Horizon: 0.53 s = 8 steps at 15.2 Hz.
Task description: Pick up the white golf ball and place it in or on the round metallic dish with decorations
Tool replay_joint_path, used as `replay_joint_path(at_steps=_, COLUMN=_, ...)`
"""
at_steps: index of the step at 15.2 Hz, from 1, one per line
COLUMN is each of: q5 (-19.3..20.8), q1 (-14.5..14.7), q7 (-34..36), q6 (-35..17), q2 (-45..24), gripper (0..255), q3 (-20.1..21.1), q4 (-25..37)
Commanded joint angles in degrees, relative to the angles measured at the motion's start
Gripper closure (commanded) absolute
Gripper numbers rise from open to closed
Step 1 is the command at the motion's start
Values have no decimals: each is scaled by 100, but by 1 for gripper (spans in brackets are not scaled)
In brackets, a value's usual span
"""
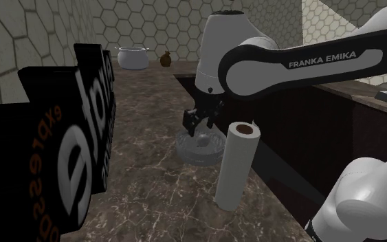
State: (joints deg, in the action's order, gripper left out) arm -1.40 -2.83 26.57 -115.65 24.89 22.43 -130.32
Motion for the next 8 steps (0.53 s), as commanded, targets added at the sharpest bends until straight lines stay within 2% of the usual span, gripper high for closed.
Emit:
replay_joint_path(at_steps=1, q5=0, q1=0, q7=0, q6=0, q2=0, gripper=0, q3=0, q4=0)
replay_joint_path(at_steps=4, q5=0, q1=0, q7=0, q6=0, q2=0, gripper=0, q3=0, q4=0)
replay_joint_path(at_steps=8, q5=-36, q1=26, q7=-34, q6=744, q2=160, gripper=0, q3=-50, q4=590)
